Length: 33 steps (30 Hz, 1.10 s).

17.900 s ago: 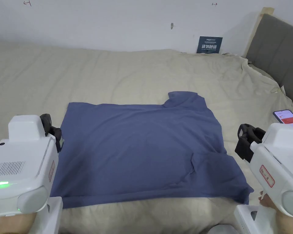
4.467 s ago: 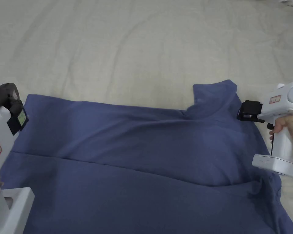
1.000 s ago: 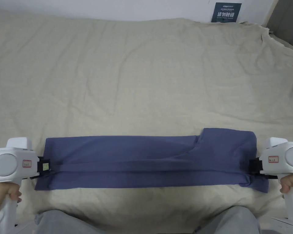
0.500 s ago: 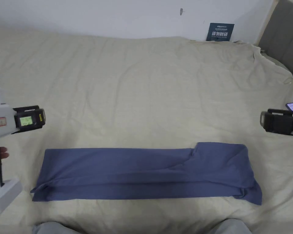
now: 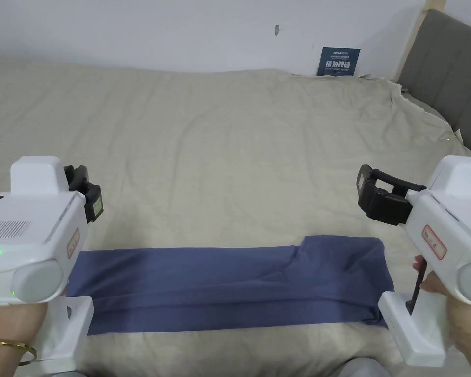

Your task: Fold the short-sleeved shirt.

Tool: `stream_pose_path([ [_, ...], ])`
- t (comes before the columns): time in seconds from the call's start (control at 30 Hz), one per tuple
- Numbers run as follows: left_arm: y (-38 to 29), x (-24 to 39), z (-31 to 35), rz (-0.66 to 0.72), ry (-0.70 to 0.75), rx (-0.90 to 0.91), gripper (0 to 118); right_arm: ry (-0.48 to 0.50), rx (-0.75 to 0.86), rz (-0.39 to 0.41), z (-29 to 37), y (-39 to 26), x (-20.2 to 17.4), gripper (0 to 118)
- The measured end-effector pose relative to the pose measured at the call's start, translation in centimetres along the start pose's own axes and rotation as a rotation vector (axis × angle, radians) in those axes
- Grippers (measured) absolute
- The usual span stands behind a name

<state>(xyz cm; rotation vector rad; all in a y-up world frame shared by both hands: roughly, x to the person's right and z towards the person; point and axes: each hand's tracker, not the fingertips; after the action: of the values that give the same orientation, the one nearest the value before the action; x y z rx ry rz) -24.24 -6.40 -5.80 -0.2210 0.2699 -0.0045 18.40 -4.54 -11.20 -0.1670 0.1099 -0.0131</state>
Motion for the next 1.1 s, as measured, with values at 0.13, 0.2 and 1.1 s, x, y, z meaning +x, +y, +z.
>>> stream_pose_path([
  [0.13, -0.3, 0.4, 0.2, 0.001, -0.013, 0.015, 0, 0.012, 0.008, 0.002, 0.1, -0.5, -0.7, 57],
  [0.2, -0.5, 0.6, 0.2, 0.003, -0.018, 0.011, 0, 0.005, 0.015, 0.009, 0.0, -0.8, -1.2, 5],
  [1.1, -0.1, -7.5, -4.3, 0.441, -0.331, -0.419, 93, 0.000, -0.041, 0.025, 0.2, -1.3, -1.4, 0],
])
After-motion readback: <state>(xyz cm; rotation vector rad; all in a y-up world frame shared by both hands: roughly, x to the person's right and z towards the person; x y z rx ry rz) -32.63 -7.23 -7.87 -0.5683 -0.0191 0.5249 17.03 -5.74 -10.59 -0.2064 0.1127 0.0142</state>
